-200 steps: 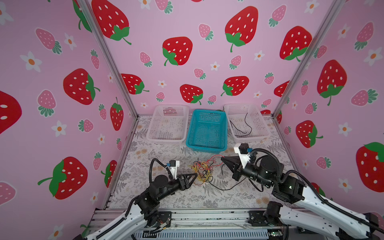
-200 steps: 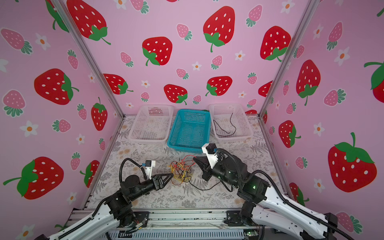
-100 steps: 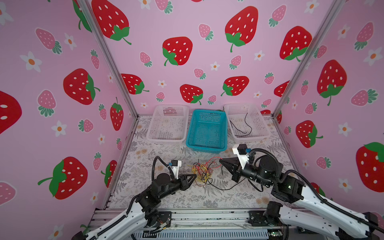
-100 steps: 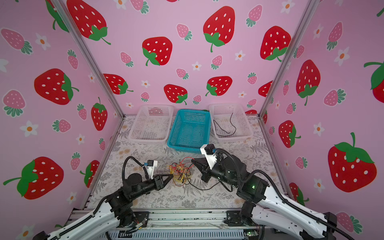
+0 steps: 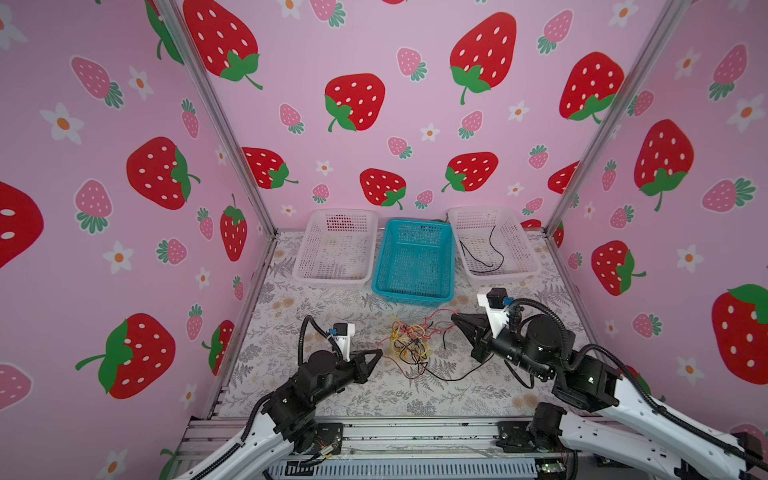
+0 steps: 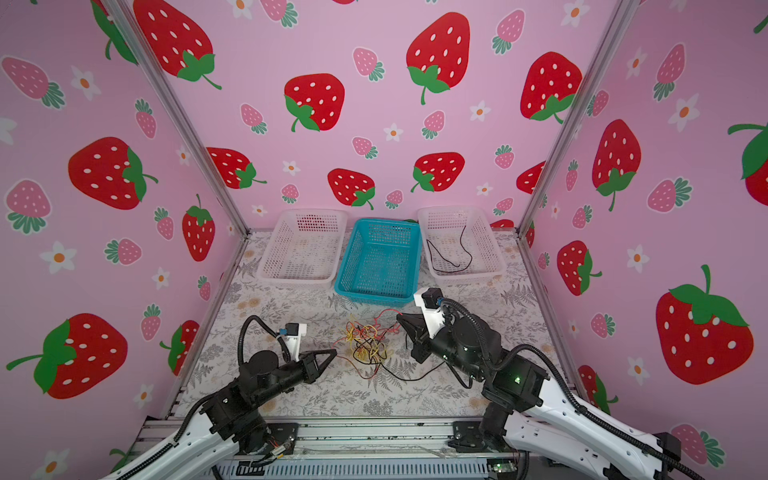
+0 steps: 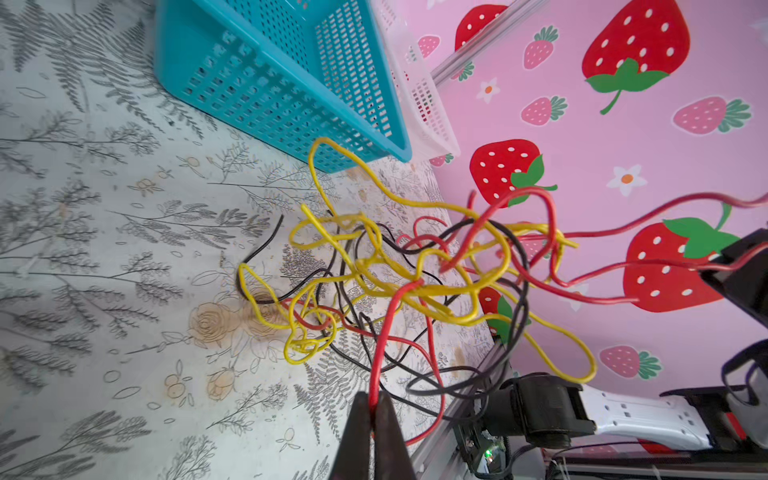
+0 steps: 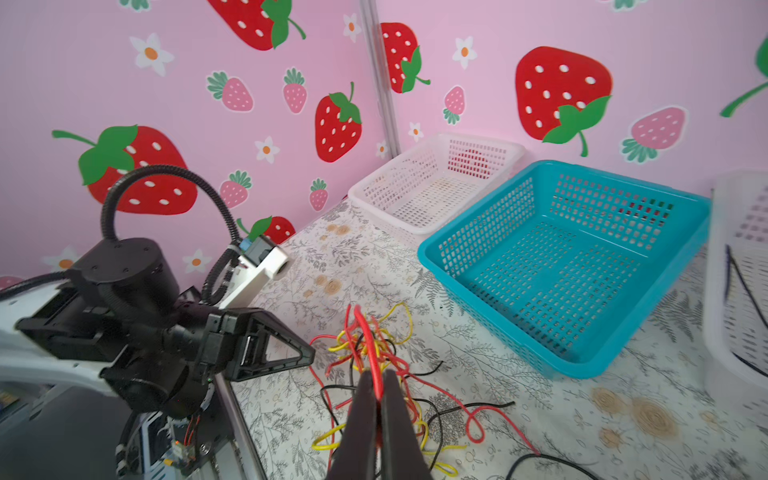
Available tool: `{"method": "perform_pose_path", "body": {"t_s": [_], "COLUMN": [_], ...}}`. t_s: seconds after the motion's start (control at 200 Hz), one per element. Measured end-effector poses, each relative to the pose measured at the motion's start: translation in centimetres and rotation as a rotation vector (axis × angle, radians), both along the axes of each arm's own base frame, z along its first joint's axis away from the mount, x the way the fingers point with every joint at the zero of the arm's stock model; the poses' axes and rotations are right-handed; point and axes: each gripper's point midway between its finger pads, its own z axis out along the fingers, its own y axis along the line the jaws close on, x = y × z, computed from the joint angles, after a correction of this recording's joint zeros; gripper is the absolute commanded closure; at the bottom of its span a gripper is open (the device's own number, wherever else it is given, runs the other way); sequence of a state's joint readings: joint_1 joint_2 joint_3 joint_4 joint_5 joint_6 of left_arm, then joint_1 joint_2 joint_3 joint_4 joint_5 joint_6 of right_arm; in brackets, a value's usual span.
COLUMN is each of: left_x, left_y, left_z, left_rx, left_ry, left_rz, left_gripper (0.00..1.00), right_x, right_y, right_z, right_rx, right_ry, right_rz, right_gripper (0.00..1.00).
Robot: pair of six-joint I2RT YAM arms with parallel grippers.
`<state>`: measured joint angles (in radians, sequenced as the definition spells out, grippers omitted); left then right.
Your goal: Untangle the cables
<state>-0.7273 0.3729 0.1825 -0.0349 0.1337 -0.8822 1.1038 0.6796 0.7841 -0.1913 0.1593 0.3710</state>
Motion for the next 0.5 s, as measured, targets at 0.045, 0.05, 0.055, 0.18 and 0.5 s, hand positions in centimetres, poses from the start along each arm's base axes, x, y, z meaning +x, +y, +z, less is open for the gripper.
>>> {"method": "perform_pose_path", "body": {"t_s": [0.045, 0.05, 0.055, 0.18, 0.5], "left_x": [0.0, 0.0, 0.0, -0.1, -0.8], "left_y": [0.5, 0.5, 0.5, 1.7, 3.7], "left_z": [-0.2, -0.2, -0.2, -0.3, 7.2], "left_rx": [0.009, 0.009, 0.008, 0.024, -0.005], "left_ry": [0.004, 0.004, 0.003, 0.007, -0.082], "left_rz": [0.016, 0.016, 0.018, 0.059, 0.111], "left_gripper": [1.00, 1.00, 1.00, 1.00, 1.00], "right_x": [0.5, 0.5, 0.5, 1.5, 3.2], "right_y": [-0.8, -0.8, -0.8, -2.4, -3.8], "right_z": [-0.2, -0.2, -0.3, -1.3, -9.3], "right_rx": [-0.010, -0.010, -0.012, -0.034, -0.156], "right_ry": [0.004, 0.004, 0.005, 0.023, 0.143], "right_rz": [-0.048, -0.048, -0.051, -0.145, -0.247], "right_gripper": [1.00, 1.00, 1.00, 1.00, 1.00]}}
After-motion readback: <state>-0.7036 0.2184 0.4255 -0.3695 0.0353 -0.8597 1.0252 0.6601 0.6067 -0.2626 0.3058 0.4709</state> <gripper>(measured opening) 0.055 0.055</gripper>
